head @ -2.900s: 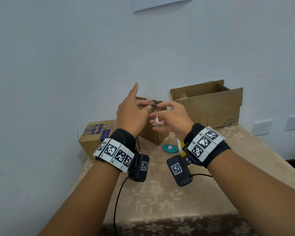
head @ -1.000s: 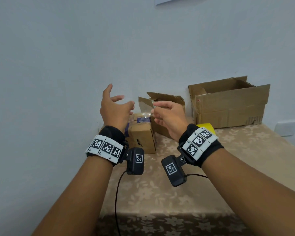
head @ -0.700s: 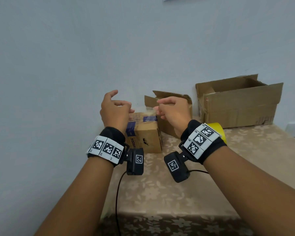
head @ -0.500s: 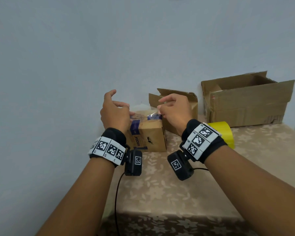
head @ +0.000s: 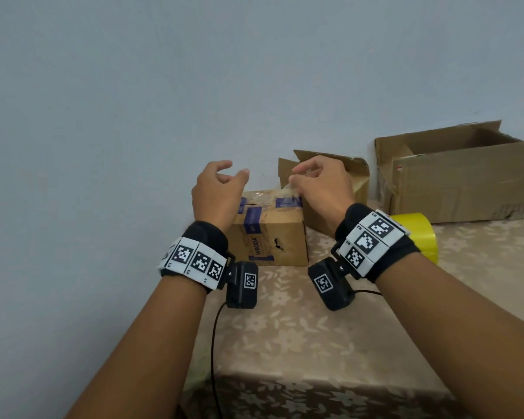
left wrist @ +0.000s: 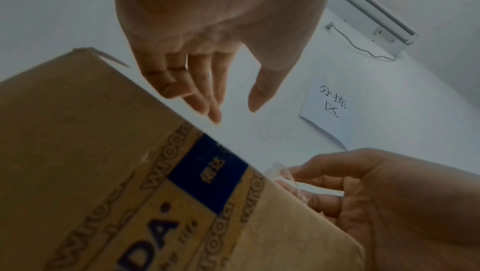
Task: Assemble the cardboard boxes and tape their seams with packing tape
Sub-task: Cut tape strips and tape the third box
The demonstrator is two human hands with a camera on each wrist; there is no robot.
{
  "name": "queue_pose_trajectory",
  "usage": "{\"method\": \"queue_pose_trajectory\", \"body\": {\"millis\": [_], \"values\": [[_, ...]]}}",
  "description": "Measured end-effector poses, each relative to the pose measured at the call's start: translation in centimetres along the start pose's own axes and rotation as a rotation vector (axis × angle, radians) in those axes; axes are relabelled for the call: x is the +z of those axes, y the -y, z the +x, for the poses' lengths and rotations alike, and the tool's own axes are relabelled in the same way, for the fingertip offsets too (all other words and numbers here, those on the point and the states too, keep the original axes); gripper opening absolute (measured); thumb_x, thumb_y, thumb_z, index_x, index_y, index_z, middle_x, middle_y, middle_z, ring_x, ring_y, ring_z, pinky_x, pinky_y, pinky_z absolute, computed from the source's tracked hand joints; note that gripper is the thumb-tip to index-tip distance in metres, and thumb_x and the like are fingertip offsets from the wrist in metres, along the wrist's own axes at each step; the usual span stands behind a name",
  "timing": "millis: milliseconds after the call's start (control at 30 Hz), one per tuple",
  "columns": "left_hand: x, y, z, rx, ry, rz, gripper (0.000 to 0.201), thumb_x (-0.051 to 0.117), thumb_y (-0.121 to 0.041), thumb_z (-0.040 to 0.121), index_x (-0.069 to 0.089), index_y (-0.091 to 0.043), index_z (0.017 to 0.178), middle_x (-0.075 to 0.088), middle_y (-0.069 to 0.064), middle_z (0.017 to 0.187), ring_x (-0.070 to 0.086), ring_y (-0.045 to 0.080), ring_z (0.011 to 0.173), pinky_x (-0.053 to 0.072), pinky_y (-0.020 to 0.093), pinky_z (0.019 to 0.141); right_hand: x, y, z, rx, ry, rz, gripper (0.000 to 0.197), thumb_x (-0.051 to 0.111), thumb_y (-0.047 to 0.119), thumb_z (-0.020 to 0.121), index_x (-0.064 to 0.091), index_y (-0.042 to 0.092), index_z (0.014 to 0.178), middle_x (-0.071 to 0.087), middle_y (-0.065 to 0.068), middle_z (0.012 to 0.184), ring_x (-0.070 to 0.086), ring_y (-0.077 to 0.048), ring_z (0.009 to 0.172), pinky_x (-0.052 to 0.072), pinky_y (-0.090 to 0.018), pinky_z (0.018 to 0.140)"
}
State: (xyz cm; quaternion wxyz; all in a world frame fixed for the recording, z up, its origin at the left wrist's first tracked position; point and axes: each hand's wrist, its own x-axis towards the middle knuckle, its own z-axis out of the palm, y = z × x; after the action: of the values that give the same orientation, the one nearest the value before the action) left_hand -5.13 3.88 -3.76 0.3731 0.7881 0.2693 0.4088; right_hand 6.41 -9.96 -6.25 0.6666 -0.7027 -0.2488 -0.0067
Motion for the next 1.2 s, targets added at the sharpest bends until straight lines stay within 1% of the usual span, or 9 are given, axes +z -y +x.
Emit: {"method": "queue_pose_trajectory", "body": {"millis": [167,267,333,467,600,767,967,1100,1200], "values": [[0.5,-0.1,-0.4,-0.026,0.133,0.215,0.051,0.059,-0.053,0.085,0.066,-0.02,0.123,0.069,0.001,0.113,0.064,0.022,0.107,0.054,0.043,0.096,0.2,0.1,-0.3,0.064,0.071,0.076,0.022,0.077,0.011,0.083,0.072,0.027,0.097,0.072,-0.001,0.101,0.068,-0.017,0.099,0.059,-0.045,0.092],[0.6,0.2,-0.5,-0.038,0.085,0.297,0.043,0.047,-0.057,0.072,0.072,-0.022,0.082,0.069,0.002,0.098,0.064,0.033,0.102,0.054,0.041,0.086,0.3,0.2,-0.3,0.078,0.081,0.102,0.02,0.077,0.01,0.083,0.073,0.024,0.097,0.07,-0.002,0.105,0.067,-0.017,0.098,0.059,-0.046,0.092],[0.6,-0.1,-0.8,-0.048,0.094,0.336,0.036,0.055,-0.049,0.077,0.064,-0.019,0.059,0.068,-0.001,0.08,0.064,0.035,0.094,0.055,0.04,0.08,0.3,0.3,-0.4,0.079,0.082,0.109,0.018,0.077,0.012,0.082,0.073,0.024,0.095,0.07,0.0,0.106,0.067,-0.017,0.099,0.059,-0.048,0.092],[0.6,0.4,-0.4,-0.012,0.117,0.38,0.021,0.068,-0.026,0.089,0.066,-0.019,0.07,0.067,-0.006,0.075,0.063,0.016,0.078,0.053,0.029,0.065,0.4,0.1,-0.2,0.095,0.093,0.107,0.016,0.077,0.013,0.083,0.073,0.021,0.095,0.067,0.006,0.107,0.063,-0.013,0.103,0.056,-0.039,0.091],[0.6,1.0,0.0,0.034,0.109,0.429,0.022,0.065,-0.027,0.098,0.062,-0.025,0.076,0.061,-0.012,0.076,0.058,0.009,0.073,0.038,0.021,0.056,0.4,-0.2,0.0,0.102,0.133,0.099,0.016,0.077,0.009,0.084,0.073,0.016,0.097,0.066,0.006,0.106,0.058,-0.006,0.099,0.049,-0.026,0.075],[1.0,0.3,0.0,0.042,0.131,0.488,0.021,0.054,-0.027,0.102,0.058,-0.017,0.083,0.062,-0.003,0.084,0.056,0.02,0.079,0.042,0.033,0.065,0.5,-0.5,0.4,0.143,0.15,0.129,0.026,0.071,0.0,0.083,0.075,0.023,0.094,0.068,-0.005,0.119,0.06,-0.029,0.121,0.054,-0.044,0.097],[1.3,-0.5,-0.2,-0.042,0.182,0.469,0.026,0.044,-0.031,0.105,0.054,-0.009,0.115,0.063,0.008,0.109,0.059,0.031,0.1,0.05,0.047,0.094,0.5,-0.6,0.2,0.164,0.139,0.125,0.03,0.067,-0.004,0.086,0.075,0.024,0.093,0.067,-0.006,0.121,0.058,-0.036,0.128,0.052,-0.056,0.102],[1.1,-0.9,0.4,-0.122,0.201,0.26,0.042,0.035,-0.041,0.092,0.045,-0.013,0.121,0.071,0.005,0.108,0.067,0.027,0.1,0.054,0.047,0.095,-0.2,0.0,0.1,0.181,0.162,0.144,0.032,0.063,-0.009,0.087,0.072,0.016,0.104,0.06,0.001,0.123,0.055,-0.028,0.126,0.05,-0.039,0.081],[0.5,-0.6,0.9,-0.167,0.193,0.168,0.044,0.032,-0.044,0.091,0.045,-0.012,0.118,0.076,0.008,0.094,0.074,0.026,0.087,0.06,0.047,0.087,-0.2,0.4,0.0,0.181,0.208,0.164,0.036,0.066,-0.008,0.085,0.07,0.02,0.108,0.064,-0.009,0.127,0.062,-0.028,0.119,0.048,-0.032,0.07]]}}
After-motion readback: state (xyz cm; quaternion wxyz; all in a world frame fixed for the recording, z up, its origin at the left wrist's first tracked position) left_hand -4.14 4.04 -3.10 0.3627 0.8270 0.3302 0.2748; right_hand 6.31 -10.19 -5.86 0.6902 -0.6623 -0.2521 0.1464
